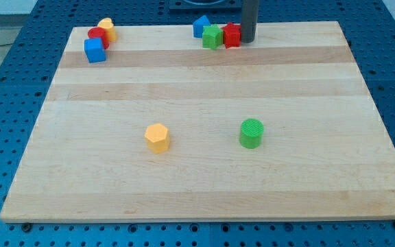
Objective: Push the green circle close bottom to the green star
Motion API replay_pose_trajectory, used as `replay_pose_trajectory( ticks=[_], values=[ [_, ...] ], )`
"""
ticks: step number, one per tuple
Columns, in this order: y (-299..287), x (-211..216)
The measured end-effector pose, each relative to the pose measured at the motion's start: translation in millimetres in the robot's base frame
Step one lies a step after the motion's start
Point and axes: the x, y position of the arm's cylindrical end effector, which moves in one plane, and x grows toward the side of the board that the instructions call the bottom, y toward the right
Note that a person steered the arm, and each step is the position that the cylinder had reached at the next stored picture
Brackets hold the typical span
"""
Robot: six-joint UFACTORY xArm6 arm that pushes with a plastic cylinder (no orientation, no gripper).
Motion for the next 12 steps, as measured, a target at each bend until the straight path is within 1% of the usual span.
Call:
replay_pose_trajectory(
  ticks=[2,3,4,5,6,7,8,10,11,12],
  values=[
    [-5,0],
    [39,42],
    [69,106],
    [80,187],
    [62,260],
    [10,281],
    [-45,281],
    [-55,281],
    [-55,273],
    [-50,250]
  ],
)
